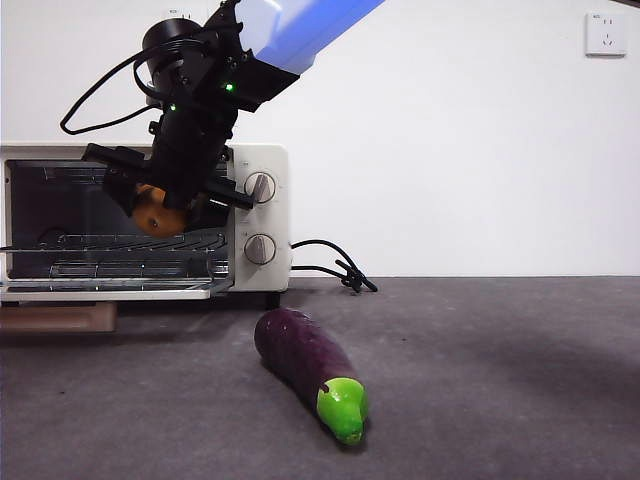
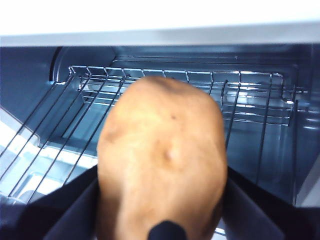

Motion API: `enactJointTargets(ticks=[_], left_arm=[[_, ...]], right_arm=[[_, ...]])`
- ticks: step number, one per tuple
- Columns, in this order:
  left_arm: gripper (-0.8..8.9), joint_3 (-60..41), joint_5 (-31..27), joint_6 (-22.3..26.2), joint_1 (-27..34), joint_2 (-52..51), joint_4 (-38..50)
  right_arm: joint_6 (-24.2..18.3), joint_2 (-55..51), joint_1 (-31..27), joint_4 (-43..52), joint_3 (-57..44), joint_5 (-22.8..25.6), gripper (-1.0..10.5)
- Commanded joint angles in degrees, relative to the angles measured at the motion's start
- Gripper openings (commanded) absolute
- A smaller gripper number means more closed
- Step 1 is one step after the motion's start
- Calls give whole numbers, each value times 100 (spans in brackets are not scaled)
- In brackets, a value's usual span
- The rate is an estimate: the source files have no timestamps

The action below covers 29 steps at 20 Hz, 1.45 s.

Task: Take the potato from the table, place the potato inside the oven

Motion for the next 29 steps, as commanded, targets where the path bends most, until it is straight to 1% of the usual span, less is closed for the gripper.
enactJointTargets(ticks=[1,4,7,8,9,10,13,15,17,19,20,22,25,26,29], left_arm=[[-4,-9,-15,-37,-15,-11,26],[-5,-9,-15,-39,-15,-11,26],[-4,-9,-13,-37,-15,-11,26],[-4,-9,-13,-39,-15,-11,26],[-4,-9,-13,-37,-15,-11,26],[-5,-9,-13,-39,-15,-11,26],[-5,-9,-13,-39,-44,-11,26],[-4,-9,-13,-39,-70,-11,26],[-4,-9,-15,-39,-70,-11,26],[-5,-9,-15,-39,-70,-11,26],[-5,-9,-15,-37,-68,-11,26],[-5,-9,-15,-35,-68,-11,26],[-4,-9,-15,-35,-66,-11,26],[-4,-9,-17,-35,-66,-9,26],[-4,-9,-15,22,-66,33,66]], right_arm=[[-44,136,2,48,9,37,324],[-42,136,2,46,9,160,325],[-37,136,2,37,9,157,327],[-31,136,2,37,9,157,376],[-11,136,2,39,9,160,456],[-13,136,2,37,9,160,511],[-11,136,2,33,11,149,514],[-9,105,7,-142,105,-55,513],[31,72,9,-656,426,-83,513],[144,70,22,-1569,970,-70,513],[186,70,59,-1978,1220,28,513],[177,70,129,-2734,1731,153,505],[157,70,247,-3956,2474,151,504],[76,70,291,-4448,2741,155,503],[-597,70,479,-6048,3556,142,485]])
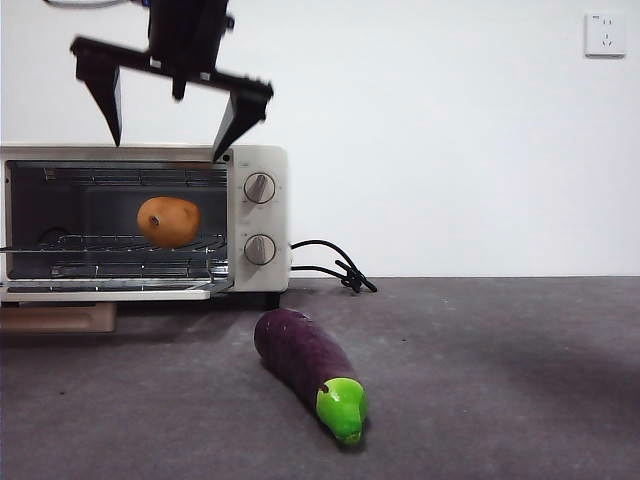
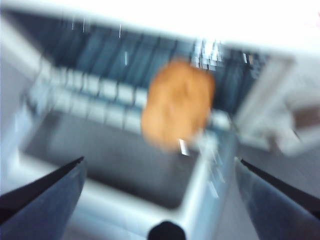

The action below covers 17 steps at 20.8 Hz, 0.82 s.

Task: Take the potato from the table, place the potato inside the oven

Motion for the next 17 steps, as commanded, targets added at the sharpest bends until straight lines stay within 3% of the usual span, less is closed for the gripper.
enactJointTargets(ticks=[1,4,7,11,13,17], left_arm=[[-4,-9,-15,68,-13,63,109],[-4,-9,-17,133,-13,153,236],[-5,-9,-17,129,-9,313,188],[-4,-9,-46,122,2,391,74],[-5,-9,-389,46,2,380,70],[-4,-9,-1108,-28,2,345,70]], right_arm=[[-551,70,131,-1038,525,11,453],[-876,28,321,-1300,903,-107,362],[-1215,-238,570,-1305,1117,-542,88],[-1532,-852,1025,-1320,1062,-267,47],[-1672,-1314,1209,-1320,872,-138,20],[-1926,-2503,1353,-1320,-269,767,21]])
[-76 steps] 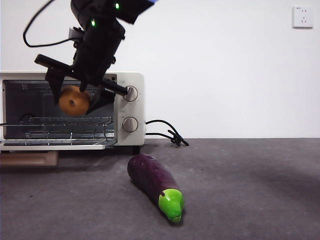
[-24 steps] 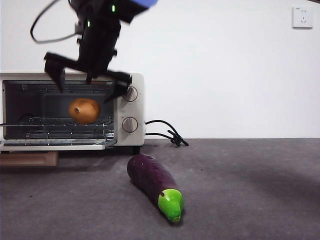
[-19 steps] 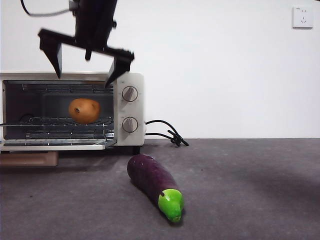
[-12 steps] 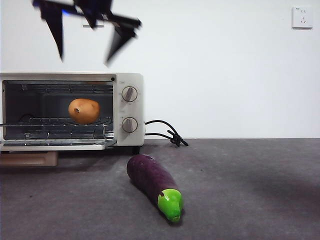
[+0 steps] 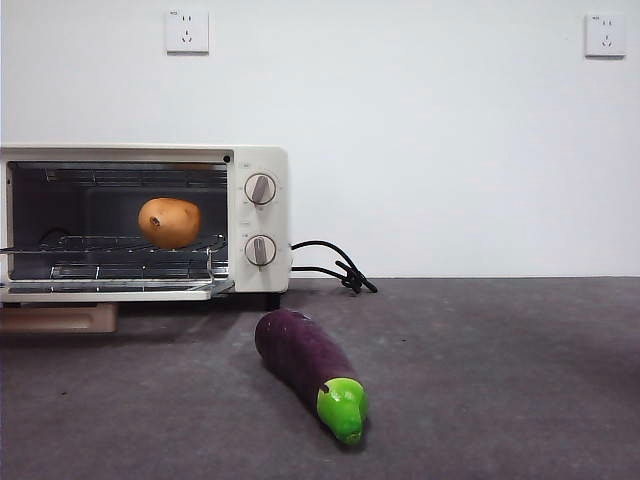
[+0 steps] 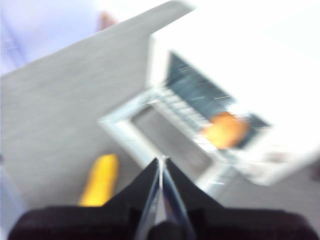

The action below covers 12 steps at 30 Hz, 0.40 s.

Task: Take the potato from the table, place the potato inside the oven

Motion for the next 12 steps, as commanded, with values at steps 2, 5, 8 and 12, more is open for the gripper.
enactJointTargets(ticks=[2,5,8,12], left_arm=[[-5,-9,-358,-20,2,-17,31],[-6,-9,-592,219,2,0,138],[-8,-9,-883,321,31,57,334],[-9,-9,-852,402,223,293,599]], right_arm=[[-212,-968,-35,-136,-1384,175,21],[-328,-1775,-44,-136,-2557,249,21],[-321,-2490,-129,-133,-3604,442,21],[-293,-3300,-398,-133,-4747,476,23]])
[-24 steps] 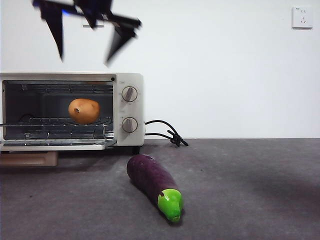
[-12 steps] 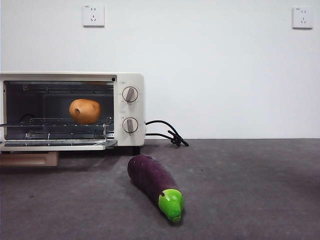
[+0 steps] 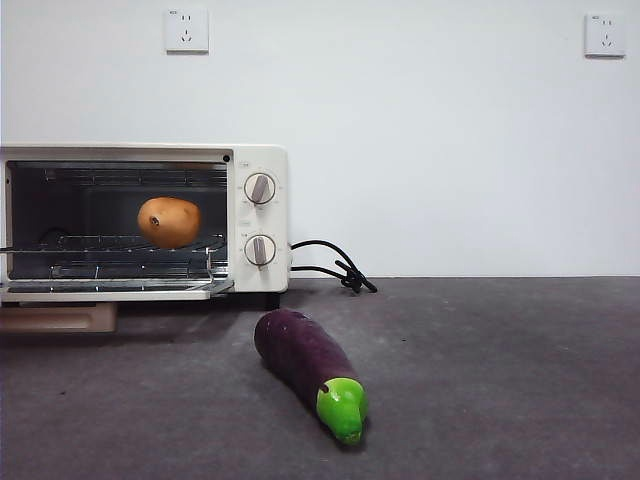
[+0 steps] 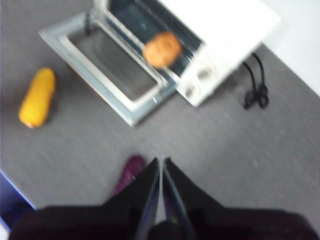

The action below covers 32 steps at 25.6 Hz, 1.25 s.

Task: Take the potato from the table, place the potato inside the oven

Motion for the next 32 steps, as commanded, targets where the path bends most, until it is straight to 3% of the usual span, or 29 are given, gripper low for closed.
enactJointTargets(ticks=[1,7,12,18,21,24,32], left_arm=[[-9,-9,98,186,179,205,157],[-9,-9,1038,376,1213,1040,529],[-9,-9,3668,-306,2861,2551,1069],[-9,-11,3908,-387,3423,4079,1010],[-9,-11,4000,-387,3679,4693,1054],[-9,-11,4044,-411,4039,5147,1167],[-9,-11,4199,-544,5077,6026,1141]], right_arm=[[4,-435,-232,-131,-723,46,23],[-39,-1624,-789,1091,-2262,-101,23],[13,-3121,-1429,1969,-4282,-332,23],[275,-4629,-1711,2905,-6013,-1040,23],[636,-4975,-1711,2944,-6356,-909,23],[935,-5082,-1711,2817,-6435,-444,23],[1386,-5038,-1711,2815,-6435,-407,23]])
